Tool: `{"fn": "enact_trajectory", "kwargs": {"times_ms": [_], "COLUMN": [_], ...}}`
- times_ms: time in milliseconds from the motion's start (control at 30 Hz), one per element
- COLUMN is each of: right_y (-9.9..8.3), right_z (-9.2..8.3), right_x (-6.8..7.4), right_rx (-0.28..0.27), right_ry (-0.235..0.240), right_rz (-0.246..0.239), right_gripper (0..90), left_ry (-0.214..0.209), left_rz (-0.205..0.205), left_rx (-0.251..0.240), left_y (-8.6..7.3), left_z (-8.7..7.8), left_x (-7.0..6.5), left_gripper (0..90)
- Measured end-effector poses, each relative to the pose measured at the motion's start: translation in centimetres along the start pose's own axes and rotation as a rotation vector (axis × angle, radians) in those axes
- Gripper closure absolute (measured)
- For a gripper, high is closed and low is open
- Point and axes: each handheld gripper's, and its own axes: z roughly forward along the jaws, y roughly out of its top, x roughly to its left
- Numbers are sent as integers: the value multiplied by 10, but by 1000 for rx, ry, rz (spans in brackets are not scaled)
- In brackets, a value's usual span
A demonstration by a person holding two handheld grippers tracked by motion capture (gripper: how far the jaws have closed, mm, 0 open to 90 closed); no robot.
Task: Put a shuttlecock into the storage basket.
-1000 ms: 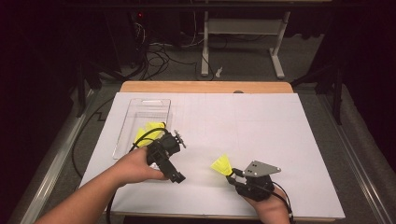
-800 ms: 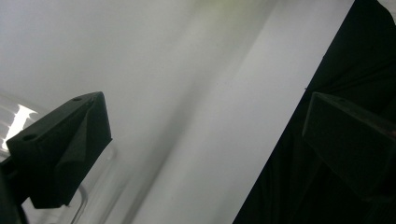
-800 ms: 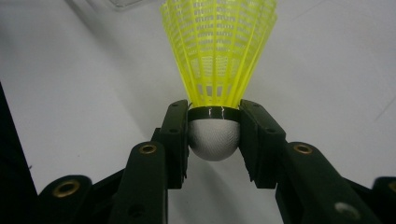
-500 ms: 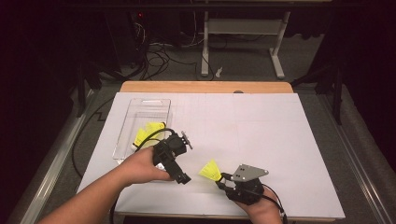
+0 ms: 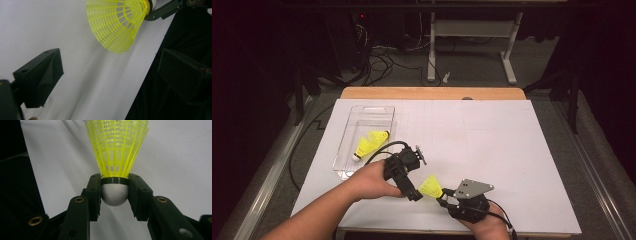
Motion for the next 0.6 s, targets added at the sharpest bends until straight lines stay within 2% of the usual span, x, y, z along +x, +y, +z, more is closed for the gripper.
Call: {"fn": "enact_trajectory", "kwargs": {"times_ms": [233,367,467,600], "right_y": [2,2,2,2], "right_z": [1,2,3,4], "right_x": [2,3,3,4], "right_rx": [-5,-3,1,3], "right_ry": [9,10,13,15], "right_rz": [-4,-6,-4,-8], "right_gripper": [659,659,659,659], "left_ry": [-10,-31,-56,-66], "left_rz": [12,40,45,58], "left_rx": [-4,10,13,18], "left_y": [0,-2,-2,-4], "left_z": [5,6,6,5], "left_x": [-3,-5,-6,-7], "left_gripper": [166,285,379,473]}}
